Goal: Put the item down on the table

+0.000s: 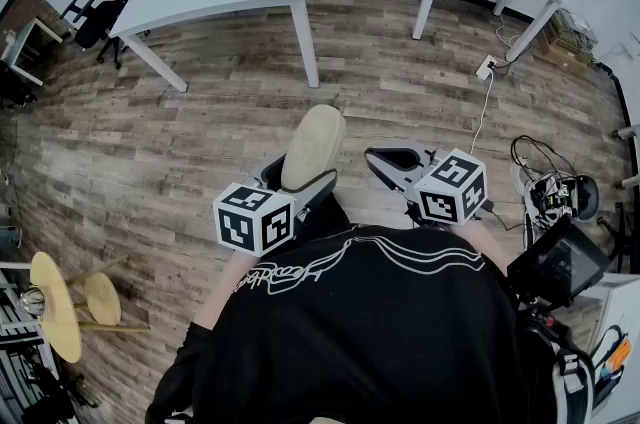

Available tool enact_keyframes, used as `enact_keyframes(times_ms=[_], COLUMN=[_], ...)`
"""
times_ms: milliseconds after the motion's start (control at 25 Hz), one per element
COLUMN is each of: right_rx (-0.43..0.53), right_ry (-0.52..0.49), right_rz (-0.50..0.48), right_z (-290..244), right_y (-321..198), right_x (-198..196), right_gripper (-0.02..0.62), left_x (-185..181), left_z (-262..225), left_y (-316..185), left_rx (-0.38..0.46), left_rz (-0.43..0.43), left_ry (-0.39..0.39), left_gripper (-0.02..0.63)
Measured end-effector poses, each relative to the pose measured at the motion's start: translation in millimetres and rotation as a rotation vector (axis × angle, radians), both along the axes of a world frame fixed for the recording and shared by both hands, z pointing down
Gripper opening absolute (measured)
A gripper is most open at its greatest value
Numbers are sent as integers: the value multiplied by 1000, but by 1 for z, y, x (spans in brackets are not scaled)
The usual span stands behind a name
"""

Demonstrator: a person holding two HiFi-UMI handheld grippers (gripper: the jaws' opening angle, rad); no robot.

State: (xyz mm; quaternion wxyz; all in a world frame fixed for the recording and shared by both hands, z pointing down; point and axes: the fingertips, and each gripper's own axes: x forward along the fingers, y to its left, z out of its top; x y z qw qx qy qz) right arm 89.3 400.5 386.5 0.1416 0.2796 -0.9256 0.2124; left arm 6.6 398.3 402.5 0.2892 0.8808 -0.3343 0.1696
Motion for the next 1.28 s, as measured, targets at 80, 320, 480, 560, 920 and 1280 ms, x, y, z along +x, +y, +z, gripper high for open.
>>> enact_keyframes(times_ms=[80, 320, 480, 560, 920, 1280], right_rx=[-8, -36, -61, -74, -67, -77], right_ry=[2, -11, -21, -25, -15, -40], right_rz=[-4, 18, 38, 44, 33, 32], right_z=[7, 24, 32, 35, 28, 31], right_y=[-23, -117, -198, -238, -388, -453], right_x=[-5, -16, -31, -40, -84, -98], right_gripper=[8, 8, 8, 8, 8, 8], left_x=[-5, -17, -32, -38, -78, -95], left_z=[7, 24, 33, 33, 36, 41], left_y=[-24, -117, -194, -232, -369, -446], left_rx=[-9, -25, -43, -52, -60, -51], left_rz=[-6, 0, 0, 2, -7, -29], left_ry=[4, -3, -15, -13, -20, -43], left_gripper=[383, 383, 383, 383, 383, 383])
